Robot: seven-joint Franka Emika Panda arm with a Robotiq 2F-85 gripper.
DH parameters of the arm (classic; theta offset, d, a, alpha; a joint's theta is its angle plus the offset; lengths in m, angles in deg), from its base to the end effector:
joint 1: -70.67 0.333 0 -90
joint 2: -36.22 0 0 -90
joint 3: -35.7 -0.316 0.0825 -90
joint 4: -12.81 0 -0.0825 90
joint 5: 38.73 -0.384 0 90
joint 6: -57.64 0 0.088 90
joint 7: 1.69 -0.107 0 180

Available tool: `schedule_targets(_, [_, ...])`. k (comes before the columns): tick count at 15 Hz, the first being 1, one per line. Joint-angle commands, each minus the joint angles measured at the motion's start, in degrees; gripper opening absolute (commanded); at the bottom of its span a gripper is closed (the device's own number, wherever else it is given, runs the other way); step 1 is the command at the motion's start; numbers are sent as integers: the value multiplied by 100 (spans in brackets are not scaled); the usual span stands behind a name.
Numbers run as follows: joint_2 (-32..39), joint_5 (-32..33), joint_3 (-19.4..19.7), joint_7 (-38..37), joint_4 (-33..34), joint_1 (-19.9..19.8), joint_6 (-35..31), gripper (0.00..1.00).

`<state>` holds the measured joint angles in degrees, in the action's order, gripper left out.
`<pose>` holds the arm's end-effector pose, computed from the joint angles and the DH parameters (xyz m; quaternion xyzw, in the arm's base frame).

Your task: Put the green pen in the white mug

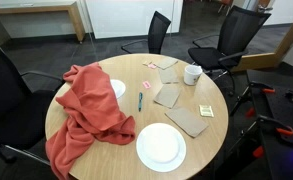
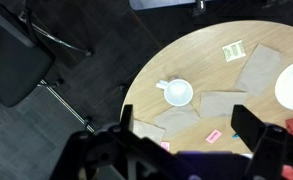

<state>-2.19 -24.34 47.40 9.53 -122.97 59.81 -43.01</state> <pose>0.3173 -0.1700 0.5572 0.9961 -0.0584 0.0073 0.0651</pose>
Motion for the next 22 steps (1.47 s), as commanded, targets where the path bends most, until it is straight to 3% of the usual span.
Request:
schedule_targets(1, [-1, 17, 28, -19, 18, 43, 22, 100])
schedule_targets(9, [142, -46, -49, -122, 71, 119, -74, 100])
schedule_targets(22, [1599, -965, -1085, -1472, 138, 918, -1199, 100])
